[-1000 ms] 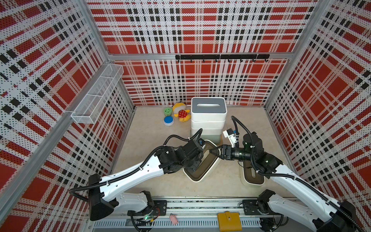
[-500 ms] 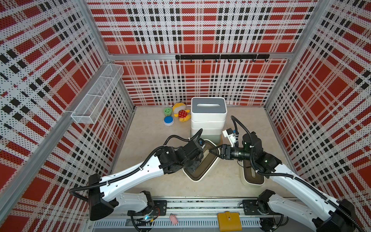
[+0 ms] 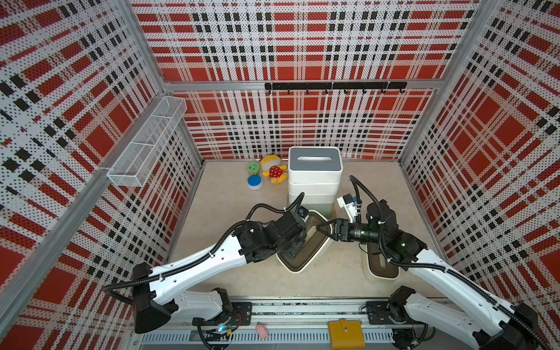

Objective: Stack the tissue boxes
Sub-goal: Pick up the tissue box from the center of the board, then place the tissue box at the tissue box.

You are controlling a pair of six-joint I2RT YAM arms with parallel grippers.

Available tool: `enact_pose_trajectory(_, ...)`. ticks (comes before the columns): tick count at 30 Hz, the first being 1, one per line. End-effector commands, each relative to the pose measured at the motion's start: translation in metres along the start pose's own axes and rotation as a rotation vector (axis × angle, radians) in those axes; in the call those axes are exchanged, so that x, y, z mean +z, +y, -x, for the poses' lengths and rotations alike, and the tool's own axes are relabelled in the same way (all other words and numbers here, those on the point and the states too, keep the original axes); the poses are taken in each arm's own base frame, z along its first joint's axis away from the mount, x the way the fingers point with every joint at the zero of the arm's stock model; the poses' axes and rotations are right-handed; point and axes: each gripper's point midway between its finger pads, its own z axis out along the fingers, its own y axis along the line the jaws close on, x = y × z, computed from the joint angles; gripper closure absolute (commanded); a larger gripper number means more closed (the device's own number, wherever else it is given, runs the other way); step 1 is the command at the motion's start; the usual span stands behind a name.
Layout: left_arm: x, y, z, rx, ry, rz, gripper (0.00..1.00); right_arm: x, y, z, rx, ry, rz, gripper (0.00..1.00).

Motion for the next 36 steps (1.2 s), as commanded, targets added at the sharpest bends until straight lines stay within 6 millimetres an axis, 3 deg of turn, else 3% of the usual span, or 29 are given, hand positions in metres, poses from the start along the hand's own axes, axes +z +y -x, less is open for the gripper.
enact_pose_trajectory(1, -0.013, 0.01, 0.011, -0.044, -0.069, 0.015, 0.35, -0.005, 0.016, 0.009, -0.048, -0.042, 0.045, 0.52)
enact_pose_trajectory(13, -0.066, 0.027, 0.042, -0.085, -0.22, -0.03, 0.28, -0.011, 0.017, 0.016, -0.043, -0.085, 0.02, 0.55)
enact_pose_trajectory(21, -0.095, 0.051, 0.055, -0.162, -0.334, -0.024, 0.21, -0.021, 0.032, 0.026, -0.059, -0.13, 0.031, 0.56)
enact_pose_trajectory(30, -0.126, 0.098, 0.05, -0.322, -0.527, 0.018, 0.03, -0.055, 0.093, 0.059, -0.142, -0.253, 0.126, 0.56)
enact_pose_trajectory(36, -0.141, 0.119, 0.041, -0.407, -0.615, 0.061, 0.0, -0.074, 0.143, 0.089, -0.214, -0.315, 0.187, 0.56)
